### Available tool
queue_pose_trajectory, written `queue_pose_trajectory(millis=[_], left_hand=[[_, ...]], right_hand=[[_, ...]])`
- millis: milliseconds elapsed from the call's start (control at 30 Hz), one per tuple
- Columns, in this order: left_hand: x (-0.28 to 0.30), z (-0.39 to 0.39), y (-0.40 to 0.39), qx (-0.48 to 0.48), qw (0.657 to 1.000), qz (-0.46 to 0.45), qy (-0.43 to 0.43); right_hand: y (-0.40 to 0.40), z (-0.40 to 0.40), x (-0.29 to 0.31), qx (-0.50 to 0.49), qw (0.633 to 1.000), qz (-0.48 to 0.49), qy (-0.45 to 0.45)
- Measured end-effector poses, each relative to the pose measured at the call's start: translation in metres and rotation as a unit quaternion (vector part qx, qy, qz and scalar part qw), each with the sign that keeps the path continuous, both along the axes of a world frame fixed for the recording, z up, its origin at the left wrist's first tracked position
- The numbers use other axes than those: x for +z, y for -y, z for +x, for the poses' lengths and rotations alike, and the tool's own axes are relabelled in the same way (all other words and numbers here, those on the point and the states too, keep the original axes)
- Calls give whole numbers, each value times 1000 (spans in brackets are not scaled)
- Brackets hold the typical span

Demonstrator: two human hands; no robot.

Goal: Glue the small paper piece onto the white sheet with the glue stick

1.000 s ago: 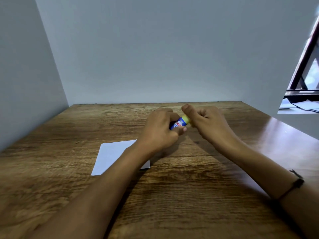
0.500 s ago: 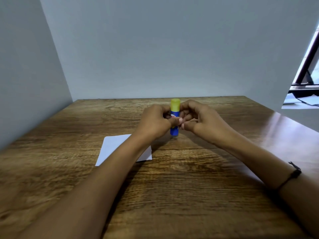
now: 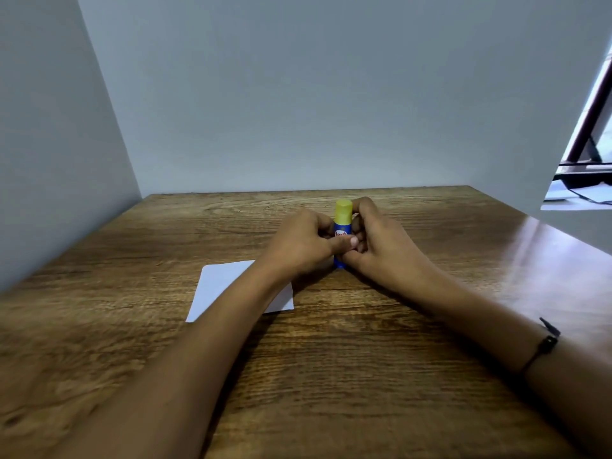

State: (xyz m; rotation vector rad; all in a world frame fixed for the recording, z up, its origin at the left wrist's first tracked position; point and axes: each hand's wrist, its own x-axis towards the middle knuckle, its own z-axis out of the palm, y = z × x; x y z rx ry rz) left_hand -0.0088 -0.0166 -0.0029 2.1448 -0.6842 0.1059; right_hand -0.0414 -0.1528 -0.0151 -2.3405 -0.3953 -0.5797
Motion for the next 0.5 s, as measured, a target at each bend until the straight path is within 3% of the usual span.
queue_pose_trajectory(millis=[267, 500], left_hand=[[8, 5, -8, -21, 994, -64, -87], [11, 5, -9, -15, 993, -86, -85]], right_hand=[[0, 1, 1, 2, 1000, 9, -23], [1, -3, 6, -10, 999, 14, -46]])
